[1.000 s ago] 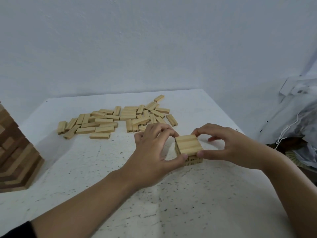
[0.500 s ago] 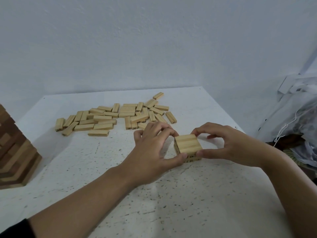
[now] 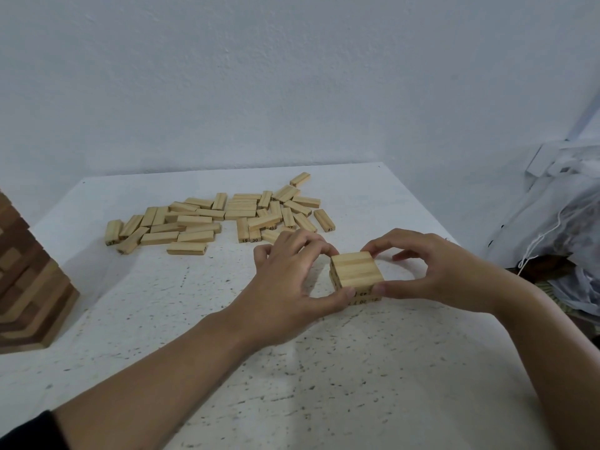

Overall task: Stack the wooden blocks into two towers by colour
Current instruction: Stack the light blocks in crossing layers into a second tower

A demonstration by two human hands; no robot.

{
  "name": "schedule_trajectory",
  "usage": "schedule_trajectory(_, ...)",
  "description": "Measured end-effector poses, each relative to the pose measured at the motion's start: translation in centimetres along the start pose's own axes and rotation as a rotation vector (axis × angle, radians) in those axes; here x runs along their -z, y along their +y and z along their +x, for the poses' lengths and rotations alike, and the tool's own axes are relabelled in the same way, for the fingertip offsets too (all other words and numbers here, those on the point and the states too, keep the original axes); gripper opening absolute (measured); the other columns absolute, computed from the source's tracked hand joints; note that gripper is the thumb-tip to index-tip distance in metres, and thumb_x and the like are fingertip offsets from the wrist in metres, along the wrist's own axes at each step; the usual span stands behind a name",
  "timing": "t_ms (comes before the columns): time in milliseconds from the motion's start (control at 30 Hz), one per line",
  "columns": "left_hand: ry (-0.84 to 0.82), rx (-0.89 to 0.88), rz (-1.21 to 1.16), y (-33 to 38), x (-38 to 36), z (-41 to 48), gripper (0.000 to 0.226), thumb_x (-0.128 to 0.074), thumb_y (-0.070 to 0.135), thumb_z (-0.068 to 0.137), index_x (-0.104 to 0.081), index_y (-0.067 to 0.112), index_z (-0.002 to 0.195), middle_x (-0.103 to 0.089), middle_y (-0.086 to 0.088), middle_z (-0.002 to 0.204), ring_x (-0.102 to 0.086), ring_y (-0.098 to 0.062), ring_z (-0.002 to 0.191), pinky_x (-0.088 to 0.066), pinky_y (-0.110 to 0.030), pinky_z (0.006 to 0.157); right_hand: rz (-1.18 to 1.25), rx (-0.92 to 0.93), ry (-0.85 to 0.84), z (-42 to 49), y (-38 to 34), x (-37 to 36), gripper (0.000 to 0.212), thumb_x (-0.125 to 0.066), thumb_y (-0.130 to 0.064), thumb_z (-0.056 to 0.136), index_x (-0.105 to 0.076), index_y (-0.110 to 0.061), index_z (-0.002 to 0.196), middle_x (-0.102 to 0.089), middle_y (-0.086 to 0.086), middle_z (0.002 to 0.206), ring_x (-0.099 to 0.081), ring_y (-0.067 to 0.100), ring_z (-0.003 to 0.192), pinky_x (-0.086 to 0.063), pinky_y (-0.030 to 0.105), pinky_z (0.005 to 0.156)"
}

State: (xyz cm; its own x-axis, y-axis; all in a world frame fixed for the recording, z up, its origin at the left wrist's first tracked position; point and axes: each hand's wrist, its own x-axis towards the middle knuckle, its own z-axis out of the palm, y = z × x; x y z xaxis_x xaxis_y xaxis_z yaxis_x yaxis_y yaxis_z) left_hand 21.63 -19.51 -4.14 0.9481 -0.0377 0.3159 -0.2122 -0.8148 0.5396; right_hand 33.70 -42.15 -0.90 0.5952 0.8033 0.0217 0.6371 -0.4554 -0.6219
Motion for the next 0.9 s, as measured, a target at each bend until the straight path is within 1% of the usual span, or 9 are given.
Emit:
schedule_trajectory(100, -0.004, 0.006, -0.016, 0.04, 0.09, -0.04, 0.047, -0.059, 0.068, 0.085, -0.053, 0.04, 0.122, -0.037, 0.031, 0.123, -0.022, 0.01, 0.13, -0.015, -0.028, 0.105, 0.003, 0.002, 0.0, 0.02, 0.04, -0.01, 0.049, -0.073, -0.058, 0.073, -0.062, -0.046, 0.119, -0.059, -0.031, 0.121, -0.052, -0.005, 0.121, -0.044, 0.017, 0.1)
schedule_trajectory(267, -0.01, 0.008, -0.032, 0.01, 0.15, -0.04, 0.049, -0.057, 0.069, 0.083, -0.054, 0.04, 0.122, -0.037, 0.032, 0.122, -0.023, 0.009, 0.131, -0.014, -0.025, 0.105, 0.017, -0.002, 0.0, -0.05, 0.1, -0.02, 0.05, -0.073, -0.058, 0.073, -0.061, -0.046, 0.12, -0.059, -0.03, 0.12, -0.053, -0.005, 0.121, -0.044, 0.017, 0.1)
schedule_trajectory(367, -0.01, 0.005, -0.018, -0.01, 0.15, -0.07, 0.049, -0.056, 0.07, 0.083, -0.054, 0.04, 0.121, -0.037, 0.032, 0.122, -0.024, 0.007, 0.132, -0.014, -0.022, 0.103, 0.022, -0.003, -0.001, -0.03, 0.11, -0.02, 0.052, -0.074, -0.058, 0.073, -0.061, -0.046, 0.122, -0.059, -0.03, 0.121, -0.053, -0.005, 0.121, -0.044, 0.015, 0.1)
schedule_trajectory(533, -0.013, 0.016, -0.031, -0.02, 0.17, -0.08, 0.05, -0.057, 0.071, 0.082, -0.053, 0.042, 0.123, -0.038, 0.032, 0.124, -0.024, 0.009, 0.132, -0.011, -0.017, 0.102, 0.027, -0.005, -0.004, -0.11, 0.23, 0.02, 0.055, -0.075, -0.057, 0.073, -0.059, -0.047, 0.124, -0.058, -0.032, 0.12, -0.052, -0.007, 0.121, -0.043, 0.01, 0.098)
schedule_trajectory(700, -0.02, 0.018, -0.029, -0.05, 0.18, -0.12, 0.051, -0.057, 0.071, 0.082, -0.053, 0.042, 0.124, -0.038, 0.032, 0.124, -0.024, 0.01, 0.131, -0.011, -0.019, 0.103, 0.025, -0.004, -0.009, -0.15, 0.1, 0.03, 0.055, -0.075, -0.057, 0.073, -0.059, -0.045, 0.124, -0.057, -0.033, 0.119, -0.053, -0.007, 0.119, -0.041, 0.008, 0.098)
schedule_trajectory(900, -0.033, 0.017, -0.026, -0.09, 0.17, -0.08, 0.049, -0.057, 0.071, 0.084, -0.054, 0.041, 0.122, -0.04, 0.029, 0.124, -0.027, 0.004, 0.134, -0.016, -0.029, 0.105, 0.008, -0.012, -0.012, -0.16, 0.02, 0.03, 0.053, -0.074, -0.058, 0.074, -0.059, -0.046, 0.123, -0.057, -0.034, 0.119, -0.053, -0.007, 0.119, -0.043, 0.011, 0.1)
